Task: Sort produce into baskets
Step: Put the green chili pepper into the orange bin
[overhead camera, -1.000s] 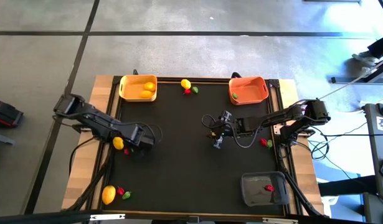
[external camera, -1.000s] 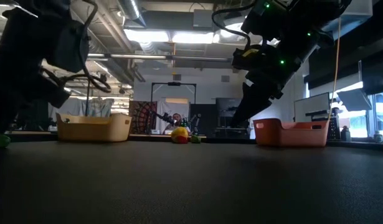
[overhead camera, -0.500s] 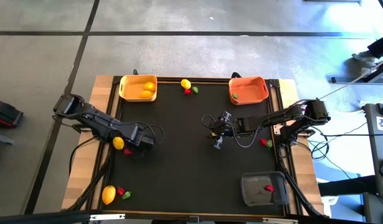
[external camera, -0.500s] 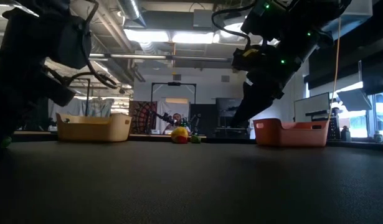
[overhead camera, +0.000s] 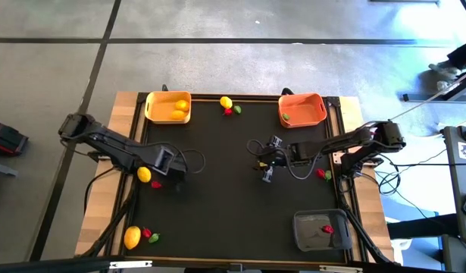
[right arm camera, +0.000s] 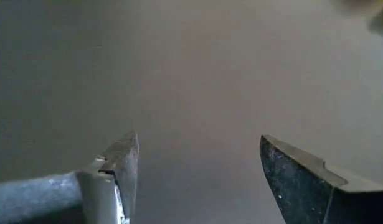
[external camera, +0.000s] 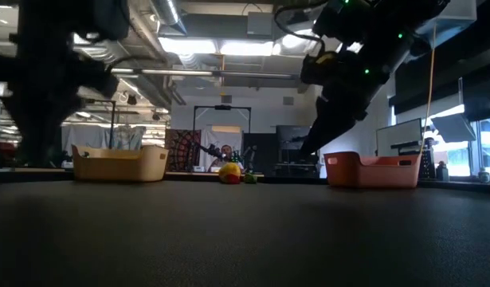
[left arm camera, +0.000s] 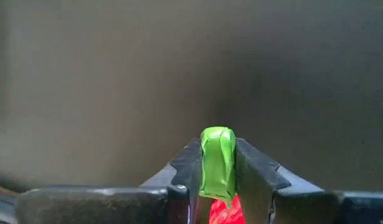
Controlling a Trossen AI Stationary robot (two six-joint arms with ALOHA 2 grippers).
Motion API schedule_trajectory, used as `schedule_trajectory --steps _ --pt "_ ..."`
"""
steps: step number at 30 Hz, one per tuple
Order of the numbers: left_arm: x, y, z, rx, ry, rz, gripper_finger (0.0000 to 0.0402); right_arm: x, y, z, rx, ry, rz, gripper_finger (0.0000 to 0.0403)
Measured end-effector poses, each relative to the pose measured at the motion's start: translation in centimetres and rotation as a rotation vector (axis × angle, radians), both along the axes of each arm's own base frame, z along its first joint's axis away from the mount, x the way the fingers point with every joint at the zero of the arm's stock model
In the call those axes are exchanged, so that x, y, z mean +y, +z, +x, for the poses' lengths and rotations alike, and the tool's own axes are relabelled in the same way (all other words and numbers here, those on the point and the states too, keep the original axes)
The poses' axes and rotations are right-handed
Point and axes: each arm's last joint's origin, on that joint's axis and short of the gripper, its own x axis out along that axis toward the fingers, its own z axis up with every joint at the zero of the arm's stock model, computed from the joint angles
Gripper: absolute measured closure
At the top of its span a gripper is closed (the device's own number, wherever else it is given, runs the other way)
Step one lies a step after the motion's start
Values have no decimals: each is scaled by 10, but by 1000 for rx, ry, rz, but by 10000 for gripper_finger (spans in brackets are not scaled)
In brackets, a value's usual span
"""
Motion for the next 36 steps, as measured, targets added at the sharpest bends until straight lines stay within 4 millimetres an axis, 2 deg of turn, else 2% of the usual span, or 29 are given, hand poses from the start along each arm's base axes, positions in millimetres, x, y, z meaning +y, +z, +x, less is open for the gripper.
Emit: schedule_trajectory --steps 6,12,27,32,36 --pt "-2 24 14 -296 -102 5 325 6 16 -11 -4 44 -4 139" --pt "-1 45 29 -591 -156 83 325 14 28 -16 -35 131 -44 139" --pt "-4 88 67 -1156 -290 233 325 18 61 13 -487 202 -84 139" --pt "1 90 89 -1314 -278 296 325 20 58 24 -576 233 -63 139" --pt "5 88 97 -1343 -275 328 325 21 59 28 -619 254 -51 139"
